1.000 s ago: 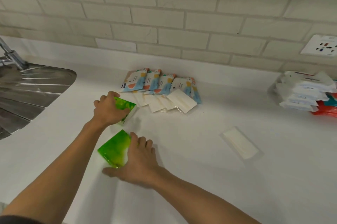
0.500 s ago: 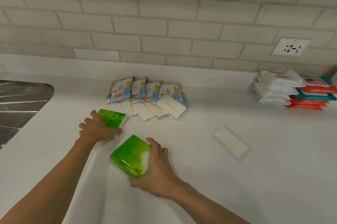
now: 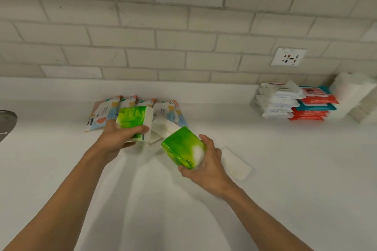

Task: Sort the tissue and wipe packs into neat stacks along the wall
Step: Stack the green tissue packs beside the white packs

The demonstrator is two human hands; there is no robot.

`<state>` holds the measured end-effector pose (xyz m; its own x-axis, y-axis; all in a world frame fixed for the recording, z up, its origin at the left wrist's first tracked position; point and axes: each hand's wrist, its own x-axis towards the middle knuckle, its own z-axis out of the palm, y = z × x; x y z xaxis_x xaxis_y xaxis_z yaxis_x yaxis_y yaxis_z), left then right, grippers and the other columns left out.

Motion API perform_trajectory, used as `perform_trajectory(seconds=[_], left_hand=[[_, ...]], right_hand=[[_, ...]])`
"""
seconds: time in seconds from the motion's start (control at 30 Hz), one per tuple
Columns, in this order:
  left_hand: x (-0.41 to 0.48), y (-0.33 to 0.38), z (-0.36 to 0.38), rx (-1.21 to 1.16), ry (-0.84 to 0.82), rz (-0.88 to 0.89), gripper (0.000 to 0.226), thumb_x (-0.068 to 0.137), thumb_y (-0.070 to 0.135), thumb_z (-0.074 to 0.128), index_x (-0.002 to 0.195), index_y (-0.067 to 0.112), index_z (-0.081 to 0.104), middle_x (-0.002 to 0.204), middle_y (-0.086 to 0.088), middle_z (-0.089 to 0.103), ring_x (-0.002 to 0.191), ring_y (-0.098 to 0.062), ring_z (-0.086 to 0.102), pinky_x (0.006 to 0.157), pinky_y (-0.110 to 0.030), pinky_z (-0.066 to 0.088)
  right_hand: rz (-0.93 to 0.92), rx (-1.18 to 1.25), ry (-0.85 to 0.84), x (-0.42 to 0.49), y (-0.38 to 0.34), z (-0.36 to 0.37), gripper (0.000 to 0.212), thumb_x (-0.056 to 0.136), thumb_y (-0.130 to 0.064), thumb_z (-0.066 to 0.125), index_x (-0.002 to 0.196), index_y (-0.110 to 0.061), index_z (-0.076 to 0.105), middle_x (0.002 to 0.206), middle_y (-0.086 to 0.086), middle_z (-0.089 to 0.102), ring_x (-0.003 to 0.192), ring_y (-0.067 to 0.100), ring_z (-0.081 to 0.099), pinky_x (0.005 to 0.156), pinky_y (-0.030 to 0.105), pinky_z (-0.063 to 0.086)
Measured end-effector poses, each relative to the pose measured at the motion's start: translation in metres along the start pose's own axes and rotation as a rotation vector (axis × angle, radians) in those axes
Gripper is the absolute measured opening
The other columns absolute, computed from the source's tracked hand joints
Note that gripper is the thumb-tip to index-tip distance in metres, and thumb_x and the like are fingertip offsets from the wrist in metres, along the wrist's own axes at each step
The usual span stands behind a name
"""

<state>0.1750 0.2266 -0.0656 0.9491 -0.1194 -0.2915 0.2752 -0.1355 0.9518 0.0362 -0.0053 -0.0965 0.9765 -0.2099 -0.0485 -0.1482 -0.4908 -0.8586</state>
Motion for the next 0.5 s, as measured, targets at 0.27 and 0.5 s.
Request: perform_trajectory(seconds=[0.27, 0.5], left_hand=[[0.003, 0.026, 0.073, -0.180, -0.163, -0.027, 0.105, 0.028, 0.034, 0.097, 0.123, 0.017, 0.054, 0.100, -0.006, 0.073, 0.081, -0.018, 0.070, 0.063, -0.033, 0.055], [0.014, 0.060, 0.124, -0.088, -0.329, -0.076, 0.069, 0.045, 0.043, 0.091, 0.104, 0.023, 0.061, 0.089, 0.000, 0.073, 0.084, -0.017, 0.060, 0.067, -0.032, 0.045]], right_hand=[[-0.026, -0.028, 0.082, 0.039, 0.025, -0.054, 0.096, 0.066, -0.031, 0.085, 0.140, -0.033, 0.023, 0.104, -0.030, 0.023, 0.118, 0.011, 0.026, 0.097, 0.021, 0.035], [0.011, -0.079, 0.026, 0.076, 0.049, -0.104, 0.101, 0.065, -0.031, 0.086, 0.142, -0.031, 0.022, 0.114, -0.012, 0.032, 0.119, 0.013, 0.029, 0.099, 0.024, 0.035]])
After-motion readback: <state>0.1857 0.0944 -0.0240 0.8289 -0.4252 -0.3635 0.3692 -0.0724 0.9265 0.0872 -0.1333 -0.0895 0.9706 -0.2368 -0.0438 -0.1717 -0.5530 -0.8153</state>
